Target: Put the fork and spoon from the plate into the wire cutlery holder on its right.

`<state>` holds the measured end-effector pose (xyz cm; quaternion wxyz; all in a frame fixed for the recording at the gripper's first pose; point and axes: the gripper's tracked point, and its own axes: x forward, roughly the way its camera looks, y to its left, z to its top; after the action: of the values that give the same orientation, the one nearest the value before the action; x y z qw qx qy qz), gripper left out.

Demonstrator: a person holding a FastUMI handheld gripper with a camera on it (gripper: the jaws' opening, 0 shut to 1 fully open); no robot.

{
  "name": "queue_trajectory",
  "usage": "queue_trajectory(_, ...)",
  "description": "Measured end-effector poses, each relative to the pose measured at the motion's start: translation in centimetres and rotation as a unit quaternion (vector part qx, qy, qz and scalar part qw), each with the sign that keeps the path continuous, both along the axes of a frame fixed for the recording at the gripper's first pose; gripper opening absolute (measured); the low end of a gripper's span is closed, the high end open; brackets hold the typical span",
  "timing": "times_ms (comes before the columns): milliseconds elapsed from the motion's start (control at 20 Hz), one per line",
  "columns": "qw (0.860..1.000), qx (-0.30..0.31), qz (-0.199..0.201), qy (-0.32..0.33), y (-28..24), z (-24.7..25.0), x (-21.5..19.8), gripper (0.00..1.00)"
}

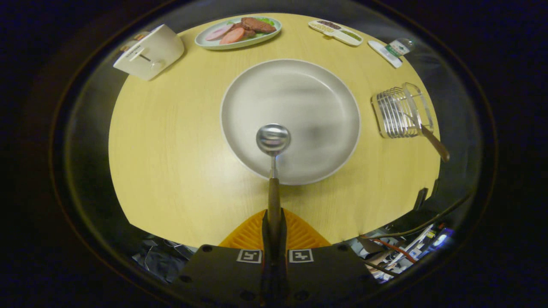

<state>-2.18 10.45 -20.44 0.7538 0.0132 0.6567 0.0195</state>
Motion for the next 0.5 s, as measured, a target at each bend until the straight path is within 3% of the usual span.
queue_trajectory(500, 0.996, 0.014, -0.083, -0.012, -4.6, 8.8, 1.3, 0.09)
